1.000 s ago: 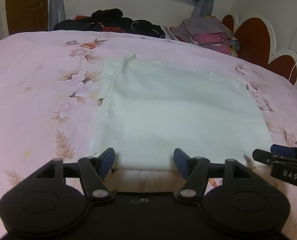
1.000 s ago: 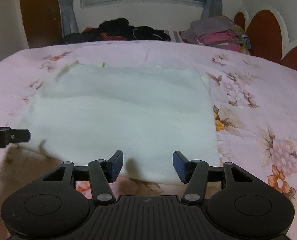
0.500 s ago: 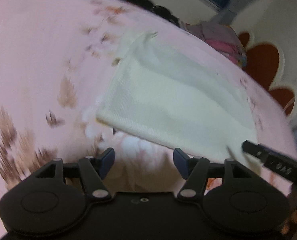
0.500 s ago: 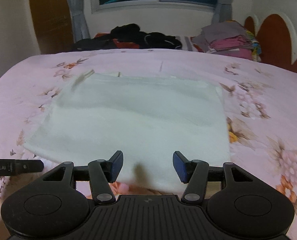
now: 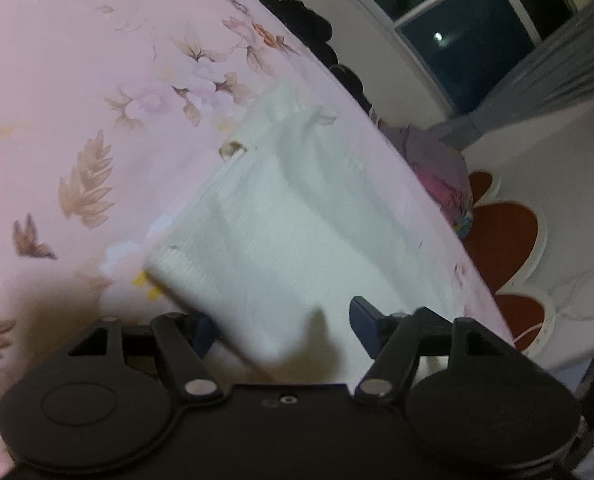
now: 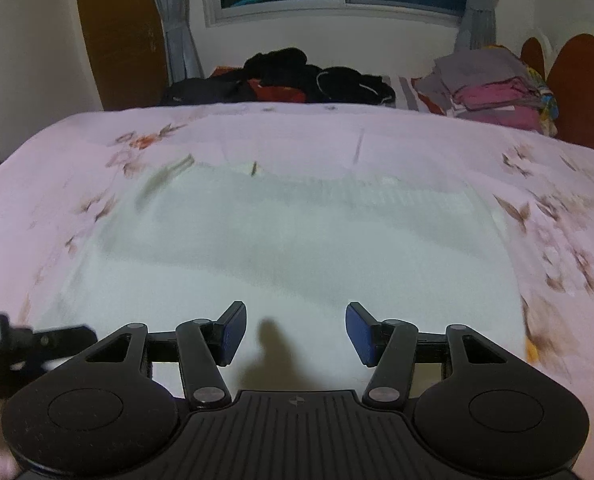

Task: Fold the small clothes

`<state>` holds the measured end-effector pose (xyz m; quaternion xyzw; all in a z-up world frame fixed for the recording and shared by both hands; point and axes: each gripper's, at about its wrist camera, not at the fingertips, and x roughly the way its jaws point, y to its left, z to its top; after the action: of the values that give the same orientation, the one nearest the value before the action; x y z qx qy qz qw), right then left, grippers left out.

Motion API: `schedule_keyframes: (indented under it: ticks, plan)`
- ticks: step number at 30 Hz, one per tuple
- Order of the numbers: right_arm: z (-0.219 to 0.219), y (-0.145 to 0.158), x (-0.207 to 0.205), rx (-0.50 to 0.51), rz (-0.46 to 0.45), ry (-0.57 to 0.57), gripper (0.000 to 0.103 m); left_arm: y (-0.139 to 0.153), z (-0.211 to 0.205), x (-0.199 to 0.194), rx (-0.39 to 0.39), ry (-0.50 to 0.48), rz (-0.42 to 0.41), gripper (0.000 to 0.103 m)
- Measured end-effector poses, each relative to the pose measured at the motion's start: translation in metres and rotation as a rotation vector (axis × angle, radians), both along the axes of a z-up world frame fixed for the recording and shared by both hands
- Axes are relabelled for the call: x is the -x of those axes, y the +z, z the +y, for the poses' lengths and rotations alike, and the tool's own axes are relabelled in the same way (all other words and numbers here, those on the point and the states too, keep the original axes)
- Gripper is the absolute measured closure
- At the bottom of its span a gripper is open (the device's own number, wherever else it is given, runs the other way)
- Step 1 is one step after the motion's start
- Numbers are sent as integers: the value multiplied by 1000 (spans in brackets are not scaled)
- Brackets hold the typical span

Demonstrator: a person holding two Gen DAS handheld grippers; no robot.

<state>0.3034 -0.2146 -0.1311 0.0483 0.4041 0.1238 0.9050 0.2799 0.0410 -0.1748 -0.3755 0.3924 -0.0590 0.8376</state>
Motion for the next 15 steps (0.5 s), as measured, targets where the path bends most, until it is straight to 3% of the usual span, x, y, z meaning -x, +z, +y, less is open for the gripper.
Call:
schedule_keyframes:
  ticks: [2, 5, 8, 11, 15]
  plan:
    - [5, -4, -12, 7, -5, 0, 48, -3, 0, -4, 23, 21, -21, 38]
    - [20, -23, -23, 62, 29, 41, 48, -9, 3, -12, 37, 52, -35, 50]
    - [29, -31, -20, 129, -15, 76, 45, -12, 7, -16, 71, 86, -32, 58]
    - [21, -23, -21, 90, -21, 50, 45, -17, 10, -18, 101, 115, -25, 72]
    - [30, -37, -20, 161, -29, 95, 43, -21, 13, -18, 104, 147, -13, 94]
